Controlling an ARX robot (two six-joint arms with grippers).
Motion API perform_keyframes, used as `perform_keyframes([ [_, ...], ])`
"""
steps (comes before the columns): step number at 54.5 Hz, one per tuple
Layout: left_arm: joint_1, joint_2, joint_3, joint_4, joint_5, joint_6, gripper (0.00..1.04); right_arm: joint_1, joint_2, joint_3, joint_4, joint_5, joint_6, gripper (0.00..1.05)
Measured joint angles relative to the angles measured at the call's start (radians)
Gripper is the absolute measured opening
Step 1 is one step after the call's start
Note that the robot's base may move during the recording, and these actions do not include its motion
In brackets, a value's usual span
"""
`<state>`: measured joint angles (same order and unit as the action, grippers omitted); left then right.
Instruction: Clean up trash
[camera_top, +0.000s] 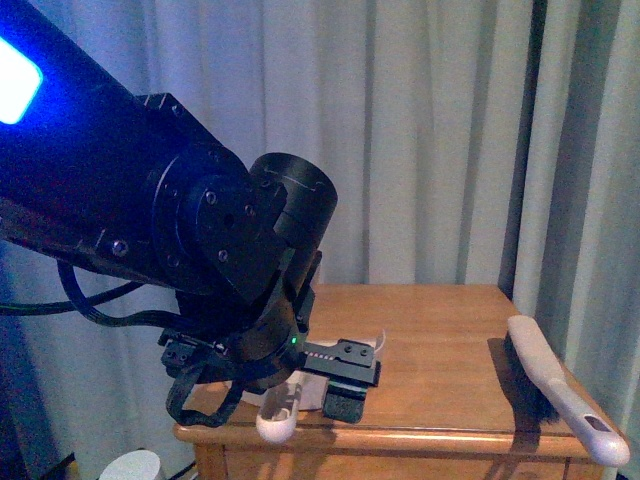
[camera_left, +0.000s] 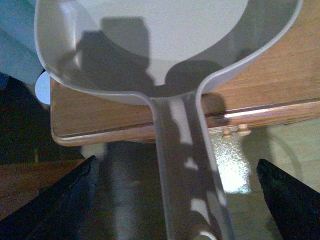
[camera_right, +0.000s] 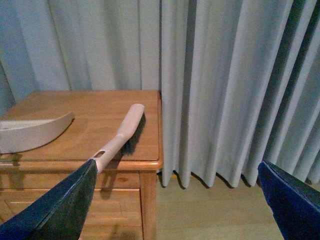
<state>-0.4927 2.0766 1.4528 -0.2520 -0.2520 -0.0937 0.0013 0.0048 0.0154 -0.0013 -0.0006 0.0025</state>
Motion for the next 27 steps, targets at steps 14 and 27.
perform_keyframes([
  [14,0.021,0.026,0.003,0.0,-0.021,0.024,0.97,0.0,0.0,0.0,0.0,0.0,0.0,0.97],
  [27,0.037,0.047,0.003,0.009,-0.034,0.046,0.97,0.0,0.0,0.0,0.0,0.0,0.0,0.97],
])
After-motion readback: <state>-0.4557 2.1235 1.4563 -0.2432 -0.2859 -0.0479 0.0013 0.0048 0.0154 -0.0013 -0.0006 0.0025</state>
